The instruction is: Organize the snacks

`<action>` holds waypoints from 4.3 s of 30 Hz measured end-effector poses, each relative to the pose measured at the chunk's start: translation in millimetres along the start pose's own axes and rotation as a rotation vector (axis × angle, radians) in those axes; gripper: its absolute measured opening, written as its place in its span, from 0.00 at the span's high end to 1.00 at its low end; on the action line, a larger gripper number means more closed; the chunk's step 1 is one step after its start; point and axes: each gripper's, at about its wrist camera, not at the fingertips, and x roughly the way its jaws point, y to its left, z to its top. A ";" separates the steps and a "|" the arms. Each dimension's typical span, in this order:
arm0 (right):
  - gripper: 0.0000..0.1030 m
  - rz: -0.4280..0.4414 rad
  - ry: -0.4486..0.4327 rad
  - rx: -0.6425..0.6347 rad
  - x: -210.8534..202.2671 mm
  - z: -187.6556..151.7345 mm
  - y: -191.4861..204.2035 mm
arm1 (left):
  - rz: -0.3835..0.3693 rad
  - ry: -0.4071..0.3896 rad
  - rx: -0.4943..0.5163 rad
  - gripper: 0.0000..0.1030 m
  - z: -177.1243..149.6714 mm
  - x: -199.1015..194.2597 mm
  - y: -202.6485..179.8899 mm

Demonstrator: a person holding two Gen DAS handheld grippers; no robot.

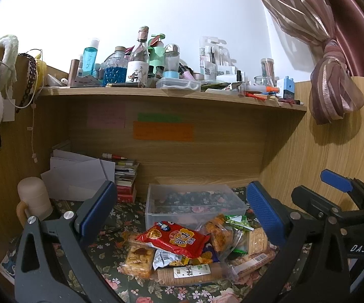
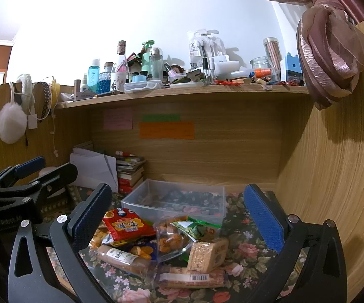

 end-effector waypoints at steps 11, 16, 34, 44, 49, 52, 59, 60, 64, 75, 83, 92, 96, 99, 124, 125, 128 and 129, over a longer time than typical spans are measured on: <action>0.00 0.002 0.001 -0.001 0.6 -0.5 -0.3 | -0.002 -0.001 0.004 0.00 -0.2 -0.6 -1.1; 0.00 0.002 0.001 0.000 0.6 -0.6 -0.1 | -0.002 0.000 0.005 0.00 -0.1 -0.6 -0.8; 0.00 0.005 0.003 -0.002 2.7 0.2 0.1 | -0.003 0.000 0.002 0.00 0.0 -1.4 0.9; 0.00 0.009 -0.002 -0.007 0.7 -0.4 7.0 | -0.004 0.001 0.001 0.00 0.5 -1.1 1.3; 0.00 0.010 -0.002 -0.009 0.6 0.2 8.2 | -0.004 0.001 0.001 0.00 0.4 -1.0 1.1; 0.00 0.013 -0.001 -0.012 1.0 0.7 10.8 | -0.004 0.002 0.002 0.00 0.4 -0.9 1.1; 0.00 0.023 0.013 -0.012 8.3 -2.0 7.7 | -0.007 0.026 0.014 0.00 -5.1 8.2 7.4; 0.00 0.025 0.024 -0.009 11.2 -3.7 5.6 | -0.008 0.034 0.016 0.00 -6.7 11.0 8.2; 0.00 0.019 0.092 0.003 25.6 -15.7 -7.4 | -0.011 0.100 0.017 0.00 -17.6 29.4 13.3; 0.00 0.016 0.350 0.054 75.6 -65.1 -41.5 | -0.011 0.362 -0.021 0.01 -71.0 98.5 34.6; 0.00 0.035 0.442 0.075 102.6 -85.9 -50.7 | -0.034 0.479 -0.040 0.00 -85.7 139.4 38.4; 0.02 0.043 0.503 0.093 125.7 -94.8 -56.3 | -0.017 0.498 -0.001 0.00 -88.8 164.0 30.5; 0.16 0.053 0.510 0.102 128.0 -95.4 -57.6 | -0.018 0.513 -0.025 0.00 -89.5 174.4 34.8; 0.28 0.051 0.509 0.100 126.9 -95.6 -57.8 | -0.046 0.559 -0.059 0.00 -94.6 186.2 38.9; 0.66 -0.037 0.523 0.119 129.9 -99.1 -80.7 | -0.066 0.453 -0.062 0.54 -83.3 152.2 45.4; 0.67 -0.036 0.517 0.119 128.6 -98.7 -81.3 | -0.071 0.449 -0.064 0.57 -81.3 150.8 45.4; 0.67 -0.037 0.494 0.120 123.7 -94.0 -81.7 | -0.078 0.430 -0.056 0.61 -73.9 147.2 44.1; 0.67 -0.038 0.483 0.119 121.7 -91.6 -81.5 | -0.079 0.427 -0.052 0.62 -72.3 146.8 42.7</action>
